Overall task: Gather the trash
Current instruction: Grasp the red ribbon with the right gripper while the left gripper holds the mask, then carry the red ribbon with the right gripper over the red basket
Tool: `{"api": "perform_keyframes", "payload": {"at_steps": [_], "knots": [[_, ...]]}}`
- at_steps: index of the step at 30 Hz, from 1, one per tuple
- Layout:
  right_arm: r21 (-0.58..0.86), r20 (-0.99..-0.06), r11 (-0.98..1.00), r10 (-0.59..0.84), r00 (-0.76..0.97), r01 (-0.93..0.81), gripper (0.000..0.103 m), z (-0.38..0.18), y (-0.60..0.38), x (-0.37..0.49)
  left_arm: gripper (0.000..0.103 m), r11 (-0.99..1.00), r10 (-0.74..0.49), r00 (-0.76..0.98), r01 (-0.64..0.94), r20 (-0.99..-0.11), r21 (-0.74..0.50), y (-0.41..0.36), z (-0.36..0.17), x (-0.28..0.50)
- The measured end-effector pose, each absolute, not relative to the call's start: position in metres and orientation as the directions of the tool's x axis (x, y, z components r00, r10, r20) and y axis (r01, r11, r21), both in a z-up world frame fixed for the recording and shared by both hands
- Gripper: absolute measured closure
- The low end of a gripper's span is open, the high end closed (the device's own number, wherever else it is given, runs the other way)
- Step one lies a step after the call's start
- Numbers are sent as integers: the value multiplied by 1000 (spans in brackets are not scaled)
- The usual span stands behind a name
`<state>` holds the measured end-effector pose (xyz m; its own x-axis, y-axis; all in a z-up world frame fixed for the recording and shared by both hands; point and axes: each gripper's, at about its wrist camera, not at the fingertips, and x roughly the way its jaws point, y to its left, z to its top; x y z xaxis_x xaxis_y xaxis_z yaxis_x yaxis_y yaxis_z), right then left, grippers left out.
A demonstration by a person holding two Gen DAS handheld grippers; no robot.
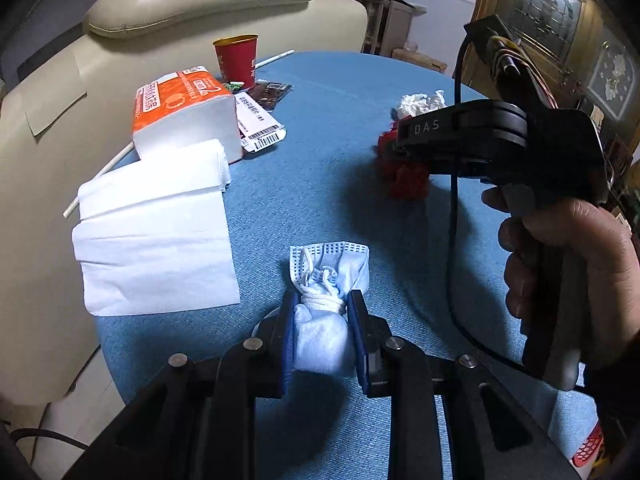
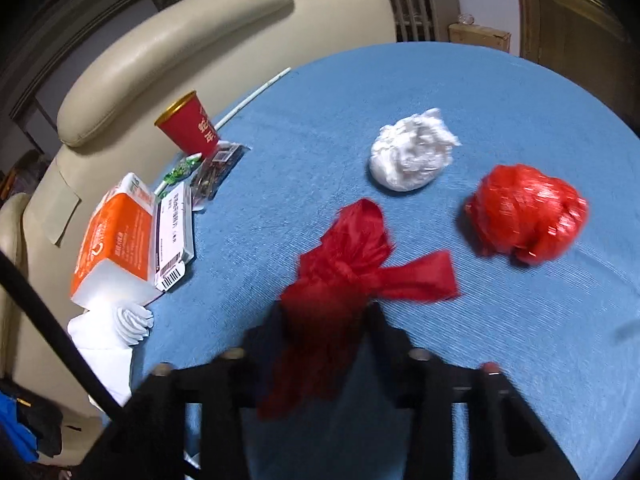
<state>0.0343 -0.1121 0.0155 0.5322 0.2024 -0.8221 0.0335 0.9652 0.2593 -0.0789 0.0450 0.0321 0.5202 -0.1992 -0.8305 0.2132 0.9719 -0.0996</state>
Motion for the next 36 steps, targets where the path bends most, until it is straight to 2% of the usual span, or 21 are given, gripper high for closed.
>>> {"api": "perform_keyframes", "payload": {"at_steps": [2,6,13,24,36], "knots": [[234,-824,972,192,534,11,67,18,-111,33,77,973,-196,523,209,-830,-98,44,32,-78],[212,-823,977,177,540,3,67,23,-119,11,77,972,-202,527,209,-826,-105,36,34,-78],[184,-812,982,128,569,42,67,37,-168,-73,77,962,-228,524,249,-821,-109,8,42,-96],[277,-754,946,105,648,168,67,57,-239,-220,77,929,-244,501,365,-830,-53,-61,47,-143],[336,-695,912,71,716,236,67,74,-268,-312,77,886,-269,515,463,-814,0,-109,56,-195]]}}
